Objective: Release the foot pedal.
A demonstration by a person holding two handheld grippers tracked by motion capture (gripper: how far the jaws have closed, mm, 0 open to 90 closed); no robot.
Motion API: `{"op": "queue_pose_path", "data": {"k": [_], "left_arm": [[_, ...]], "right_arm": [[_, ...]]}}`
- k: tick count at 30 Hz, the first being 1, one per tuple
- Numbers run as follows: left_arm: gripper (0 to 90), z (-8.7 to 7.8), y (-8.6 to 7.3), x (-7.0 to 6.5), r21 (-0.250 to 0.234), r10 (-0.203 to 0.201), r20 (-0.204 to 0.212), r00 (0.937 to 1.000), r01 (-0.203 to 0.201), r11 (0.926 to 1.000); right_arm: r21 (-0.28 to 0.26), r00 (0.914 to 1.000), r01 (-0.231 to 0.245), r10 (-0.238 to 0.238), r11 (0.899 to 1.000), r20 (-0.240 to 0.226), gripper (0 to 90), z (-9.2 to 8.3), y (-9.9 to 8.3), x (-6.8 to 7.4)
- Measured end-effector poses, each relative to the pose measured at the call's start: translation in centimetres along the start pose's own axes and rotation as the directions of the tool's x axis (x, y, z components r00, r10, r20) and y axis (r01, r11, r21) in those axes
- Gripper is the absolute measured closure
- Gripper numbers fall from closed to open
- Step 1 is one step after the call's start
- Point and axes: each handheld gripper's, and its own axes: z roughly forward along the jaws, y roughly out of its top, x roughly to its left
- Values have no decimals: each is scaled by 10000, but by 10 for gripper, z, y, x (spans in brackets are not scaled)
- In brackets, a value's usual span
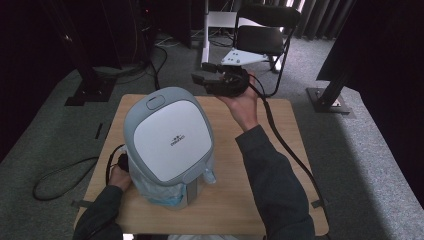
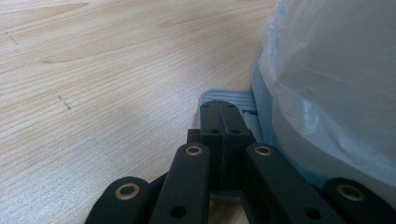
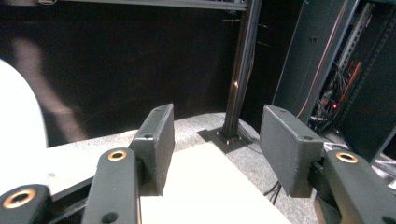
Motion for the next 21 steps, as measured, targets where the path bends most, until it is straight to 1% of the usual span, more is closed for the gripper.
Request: {"op": "queue_pose_path", "data": {"k": [4, 8, 10, 15, 19, 20, 21], "left_arm": [[900, 0, 0, 0, 7, 18, -31, 10000, -18, 10000], [900, -1, 0, 0, -68, -4, -43, 10000, 4, 10000], [900, -1, 0, 0, -129, -6, -41, 10000, 5, 9999], [896, -7, -2, 3, -482, -205, 39, 9998, 207, 9986], [896, -12, 1, 1, -844, -179, 137, 9997, 190, 9962], [889, -14, 2, 0, -908, -150, -68, 9999, 143, 9958], [839, -15, 3, -1, -854, -90, -392, 9992, 57, 9963]], "right_arm": [[78, 9994, -65, 62, 9999, 349, 443, -1, -15, -6], [336, 9985, -307, 291, 9990, 468, 444, 0, -30, -13], [440, 9979, -347, 322, 9984, 569, 443, 1, -36, -16], [577, 9965, -559, 521, 9968, 655, 443, 1, -51, -20], [744, 9958, -614, 560, 9953, 729, 439, 2, -60, -22], [778, 9956, -615, 556, 9951, 761, 439, 2, -62, -22], [831, 9954, -626, 561, 9946, 779, 439, 2, -64, -22]]}}
